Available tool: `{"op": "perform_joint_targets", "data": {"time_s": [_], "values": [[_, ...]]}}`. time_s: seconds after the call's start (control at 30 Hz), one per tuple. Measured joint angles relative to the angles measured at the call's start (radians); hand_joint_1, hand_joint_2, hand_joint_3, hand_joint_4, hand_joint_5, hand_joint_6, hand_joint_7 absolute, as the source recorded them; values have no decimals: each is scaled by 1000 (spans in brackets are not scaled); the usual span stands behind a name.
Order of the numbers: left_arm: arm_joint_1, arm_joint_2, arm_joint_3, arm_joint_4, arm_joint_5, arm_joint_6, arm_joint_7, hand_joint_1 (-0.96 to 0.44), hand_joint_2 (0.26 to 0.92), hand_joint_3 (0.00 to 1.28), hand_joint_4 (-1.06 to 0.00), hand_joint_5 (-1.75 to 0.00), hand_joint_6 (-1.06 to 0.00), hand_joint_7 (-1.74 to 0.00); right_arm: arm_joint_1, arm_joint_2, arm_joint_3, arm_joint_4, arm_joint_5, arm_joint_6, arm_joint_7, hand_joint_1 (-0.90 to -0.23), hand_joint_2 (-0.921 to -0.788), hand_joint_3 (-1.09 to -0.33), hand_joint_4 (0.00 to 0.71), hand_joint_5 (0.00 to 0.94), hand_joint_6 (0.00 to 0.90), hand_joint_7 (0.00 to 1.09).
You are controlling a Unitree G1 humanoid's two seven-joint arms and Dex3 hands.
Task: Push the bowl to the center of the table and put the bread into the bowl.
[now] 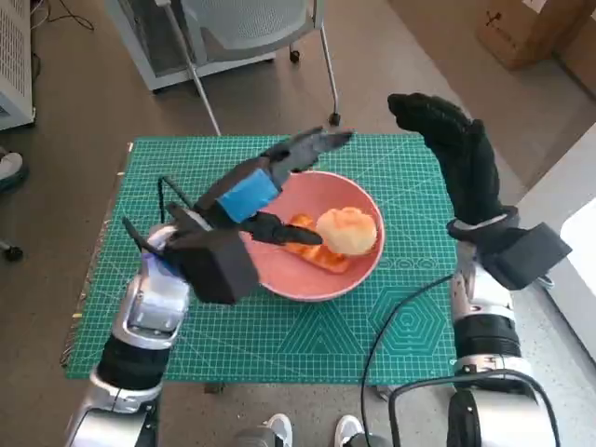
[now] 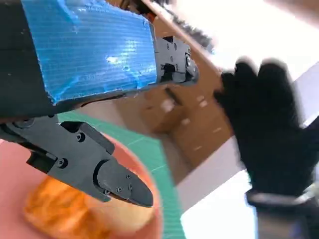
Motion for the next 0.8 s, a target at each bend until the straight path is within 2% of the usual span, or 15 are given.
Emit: {"op": "perform_joint_targets", "data": {"time_s": [0.23, 0.33, 0.5, 0.8], "values": [[39, -42, 116, 4, -228, -15, -14, -481, 847, 37, -9, -2, -78, -235, 0, -2, 4, -3, -1, -8, -6, -571, -921, -598, 167, 1, 343, 3], [53, -71, 166, -10, -332, -6, -15, -501, 892, 37, -9, -1, -30, -322, 0, -3, 5, -4, 0, -12, -6, -566, -921, -604, 168, 1, 343, 3], [69, -122, 226, -72, -453, 27, 29, -555, 917, 126, -11, -5, -3, -380, -1, -6, 4, -6, 1, -13, -6, -569, -921, -612, 168, 1, 342, 2], [72, -166, 272, -124, -491, 21, 134, -592, 920, 151, -79, -36, 1, -600, -2, -8, 2, -15, 6, -11, -3, -593, -921, -612, 169, 1, 343, 2]]}}
